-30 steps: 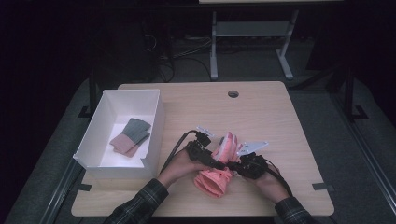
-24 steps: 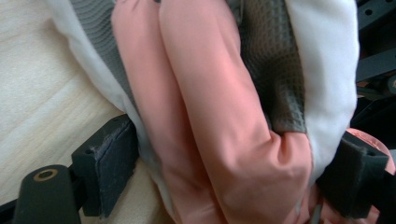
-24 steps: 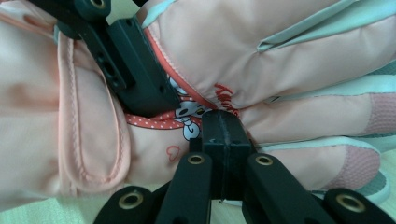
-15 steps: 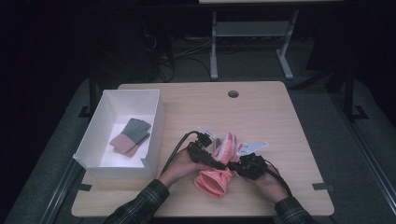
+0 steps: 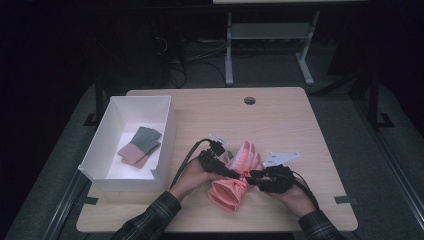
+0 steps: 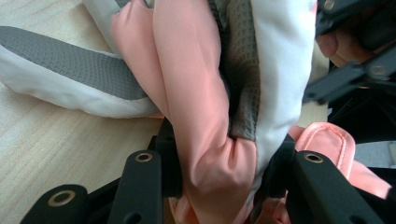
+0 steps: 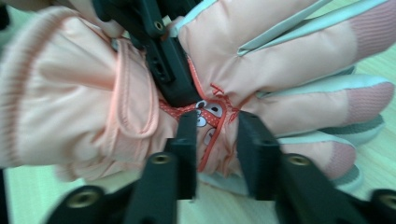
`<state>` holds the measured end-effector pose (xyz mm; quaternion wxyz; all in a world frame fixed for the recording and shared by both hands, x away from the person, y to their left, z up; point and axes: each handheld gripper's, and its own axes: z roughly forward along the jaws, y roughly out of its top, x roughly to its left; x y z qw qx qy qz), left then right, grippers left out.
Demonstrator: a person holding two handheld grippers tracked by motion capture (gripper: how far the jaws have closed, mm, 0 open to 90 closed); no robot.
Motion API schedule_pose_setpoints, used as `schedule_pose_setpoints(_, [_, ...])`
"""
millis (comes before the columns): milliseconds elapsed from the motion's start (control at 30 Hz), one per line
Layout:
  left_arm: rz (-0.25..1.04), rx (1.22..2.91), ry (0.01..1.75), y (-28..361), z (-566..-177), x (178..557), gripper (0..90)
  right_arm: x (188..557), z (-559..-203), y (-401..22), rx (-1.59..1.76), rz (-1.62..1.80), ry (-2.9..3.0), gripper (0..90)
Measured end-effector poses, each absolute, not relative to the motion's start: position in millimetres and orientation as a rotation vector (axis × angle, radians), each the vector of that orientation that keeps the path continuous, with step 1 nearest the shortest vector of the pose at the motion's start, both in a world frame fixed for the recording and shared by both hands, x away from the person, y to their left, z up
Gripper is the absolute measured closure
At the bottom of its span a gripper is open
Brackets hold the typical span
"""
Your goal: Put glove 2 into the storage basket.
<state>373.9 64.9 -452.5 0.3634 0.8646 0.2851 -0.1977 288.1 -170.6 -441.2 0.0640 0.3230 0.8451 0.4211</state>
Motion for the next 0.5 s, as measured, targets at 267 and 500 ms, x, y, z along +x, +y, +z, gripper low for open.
schedule_pose_setpoints(267, [-0.505, 2.225, 0.721, 67, -443, 373, 60.0, 275, -436, -192, 1.045, 1.316, 2.478, 33.8])
schedule_pose_setpoints(500, [-0.446, 2.210, 0.739, 73, -425, 369, 59.9, 268, -440, -209, 1.082, 1.329, 2.450, 25.9])
